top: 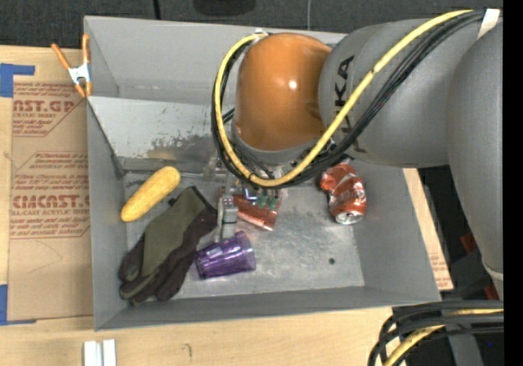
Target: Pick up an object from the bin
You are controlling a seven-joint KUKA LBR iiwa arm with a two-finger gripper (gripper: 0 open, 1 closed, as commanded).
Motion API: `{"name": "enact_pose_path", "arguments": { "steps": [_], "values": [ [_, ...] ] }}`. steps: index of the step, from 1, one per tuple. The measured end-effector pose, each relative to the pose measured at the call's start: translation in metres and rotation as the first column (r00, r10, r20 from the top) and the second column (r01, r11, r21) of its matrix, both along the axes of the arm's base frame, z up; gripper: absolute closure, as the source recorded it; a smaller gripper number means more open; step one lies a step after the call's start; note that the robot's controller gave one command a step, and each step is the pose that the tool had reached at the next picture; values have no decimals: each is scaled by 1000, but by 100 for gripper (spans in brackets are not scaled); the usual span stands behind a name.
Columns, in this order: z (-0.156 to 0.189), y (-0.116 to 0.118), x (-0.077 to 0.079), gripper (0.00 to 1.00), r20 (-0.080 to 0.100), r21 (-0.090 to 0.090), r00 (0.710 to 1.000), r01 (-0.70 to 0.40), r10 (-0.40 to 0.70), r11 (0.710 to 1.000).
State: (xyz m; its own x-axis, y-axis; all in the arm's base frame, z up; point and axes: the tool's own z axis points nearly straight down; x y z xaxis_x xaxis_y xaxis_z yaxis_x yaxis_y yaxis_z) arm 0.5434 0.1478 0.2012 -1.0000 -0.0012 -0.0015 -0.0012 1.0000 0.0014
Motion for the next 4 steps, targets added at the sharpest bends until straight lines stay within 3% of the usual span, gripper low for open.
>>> {"name": "enact_pose_path", "arguments": {
  "steps": [1,2,3,4],
  "values": [
    [-44,-8,1,0,6,2,998,59,-59,998],
    [-93,-10,-6,0,0,1,977,212,-212,977],
    [-130,-10,-3,100,4,2,995,104,-104,995],
    [-130,-10,-3,100,4,2,995,104,-104,995]
  ]
}}
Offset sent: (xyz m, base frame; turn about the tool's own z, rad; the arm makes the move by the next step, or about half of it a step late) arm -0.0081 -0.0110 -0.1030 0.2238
